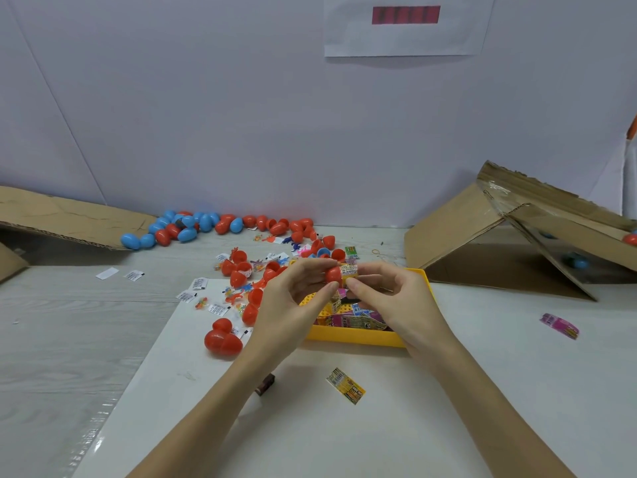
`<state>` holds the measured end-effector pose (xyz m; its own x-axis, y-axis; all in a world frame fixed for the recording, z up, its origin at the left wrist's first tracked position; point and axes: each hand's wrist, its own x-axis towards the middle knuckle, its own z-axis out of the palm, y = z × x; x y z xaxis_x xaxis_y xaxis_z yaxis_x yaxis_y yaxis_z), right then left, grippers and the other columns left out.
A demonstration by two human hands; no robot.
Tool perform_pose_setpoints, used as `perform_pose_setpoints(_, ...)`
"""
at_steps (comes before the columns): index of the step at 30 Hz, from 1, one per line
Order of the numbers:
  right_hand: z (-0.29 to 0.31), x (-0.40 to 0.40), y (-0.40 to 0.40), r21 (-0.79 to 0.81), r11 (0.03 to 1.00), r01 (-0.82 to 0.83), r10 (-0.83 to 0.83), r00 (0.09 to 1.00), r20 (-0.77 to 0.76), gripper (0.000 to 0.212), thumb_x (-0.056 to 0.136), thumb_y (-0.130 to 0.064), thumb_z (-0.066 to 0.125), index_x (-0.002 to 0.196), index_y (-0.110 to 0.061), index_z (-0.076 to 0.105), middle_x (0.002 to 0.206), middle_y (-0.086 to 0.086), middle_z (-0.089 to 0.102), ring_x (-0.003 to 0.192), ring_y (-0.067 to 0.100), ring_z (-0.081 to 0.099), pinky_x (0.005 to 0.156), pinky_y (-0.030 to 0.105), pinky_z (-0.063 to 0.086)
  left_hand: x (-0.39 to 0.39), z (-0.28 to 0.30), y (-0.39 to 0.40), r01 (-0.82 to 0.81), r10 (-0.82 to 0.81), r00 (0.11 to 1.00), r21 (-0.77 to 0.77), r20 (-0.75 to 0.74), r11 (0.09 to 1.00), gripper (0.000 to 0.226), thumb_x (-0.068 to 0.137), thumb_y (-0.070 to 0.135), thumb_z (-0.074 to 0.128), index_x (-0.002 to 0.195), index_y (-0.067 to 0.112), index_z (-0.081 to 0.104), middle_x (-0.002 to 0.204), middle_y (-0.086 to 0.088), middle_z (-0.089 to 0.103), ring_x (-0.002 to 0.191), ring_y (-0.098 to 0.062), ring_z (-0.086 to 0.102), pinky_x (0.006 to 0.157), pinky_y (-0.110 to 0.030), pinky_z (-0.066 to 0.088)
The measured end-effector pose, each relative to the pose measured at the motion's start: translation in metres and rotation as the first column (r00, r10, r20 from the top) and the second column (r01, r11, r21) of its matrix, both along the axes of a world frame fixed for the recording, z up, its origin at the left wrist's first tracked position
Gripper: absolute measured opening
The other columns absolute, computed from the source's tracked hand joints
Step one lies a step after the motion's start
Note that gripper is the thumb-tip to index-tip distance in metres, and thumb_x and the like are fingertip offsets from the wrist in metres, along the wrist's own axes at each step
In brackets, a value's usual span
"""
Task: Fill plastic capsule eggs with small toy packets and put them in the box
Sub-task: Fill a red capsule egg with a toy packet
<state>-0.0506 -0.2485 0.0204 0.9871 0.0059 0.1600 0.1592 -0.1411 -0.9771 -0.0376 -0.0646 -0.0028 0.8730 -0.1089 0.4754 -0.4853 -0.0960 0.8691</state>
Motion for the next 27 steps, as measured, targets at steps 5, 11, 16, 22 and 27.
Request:
perform_pose_setpoints(5, 0.003, -0.004, 0.005, 0.335, 0.94, -0.065, 0.13, 0.976, -0.173, 0.049, 0.078, -0.029, 0.082, 0.121, -0.011, 0.07, 0.105, 0.005, 0.08, 0.101, 0.021, 0.077, 0.08, 0.025, 0.061, -0.004, 0.002, -0.003, -0.01, 0.007, 0.997, 0.049, 0.074, 0.999, 0.04, 0.093, 0.023, 0.075, 0.132, 0.027, 0.067, 0.124, 0.011, 0.071, 0.114, -0.017, 0.068, 0.092, -0.031, 0.059)
perform_pose_setpoints(11, 0.008, -0.005, 0.008, 0.634, 0.767, -0.099, 0.349, 0.893, -0.283, 0.037, 0.089, -0.021, 0.078, 0.12, -0.002, 0.073, 0.113, 0.013, 0.076, 0.106, 0.024, 0.074, 0.079, 0.026, 0.061, -0.005, 0.004, -0.002, -0.079, 0.045, 0.971, 0.135, 0.235, 0.988, 0.044, 0.097, 0.018, 0.07, 0.139, 0.023, 0.062, 0.128, 0.008, 0.067, 0.122, -0.023, 0.062, 0.099, -0.037, 0.053)
perform_pose_setpoints(16, 0.01, -0.008, 0.012, 0.715, 0.696, -0.062, 0.404, 0.858, -0.319, 0.029, 0.084, -0.02, 0.081, 0.11, -0.006, 0.081, 0.118, 0.016, 0.075, 0.105, 0.022, 0.075, 0.078, 0.025, 0.06, -0.007, 0.004, -0.005, -0.098, 0.063, 0.964, 0.122, 0.258, 0.988, 0.051, 0.096, 0.02, 0.07, 0.145, 0.021, 0.056, 0.132, 0.011, 0.066, 0.122, -0.015, 0.063, 0.097, -0.028, 0.054)
perform_pose_setpoints(22, 0.015, -0.013, 0.018, 0.76, 0.648, -0.049, 0.454, 0.826, -0.334, 0.018, 0.08, -0.022, 0.085, 0.096, -0.015, 0.085, 0.113, 0.016, 0.077, 0.105, 0.026, 0.076, 0.08, 0.03, 0.061, -0.006, 0.002, -0.005, -0.1, 0.056, 0.948, 0.125, 0.314, 0.987, 0.036, 0.1, 0.017, 0.062, 0.137, 0.018, 0.063, 0.13, 0.01, 0.066, 0.125, -0.017, 0.06, 0.099, -0.024, 0.05)
perform_pose_setpoints(27, 0.018, -0.017, 0.022, 0.784, 0.62, -0.011, 0.463, 0.813, -0.354, 0.015, 0.079, -0.02, 0.083, 0.091, -0.013, 0.085, 0.11, 0.017, 0.077, 0.103, 0.029, 0.076, 0.077, 0.031, 0.063, -0.006, 0.0, -0.007, -0.116, 0.069, 0.935, 0.116, 0.348, 0.986, 0.033, 0.102, 0.007, 0.057, 0.132, 0.017, 0.066, 0.127, 0.004, 0.068, 0.122, -0.017, 0.062, 0.098, -0.022, 0.05)
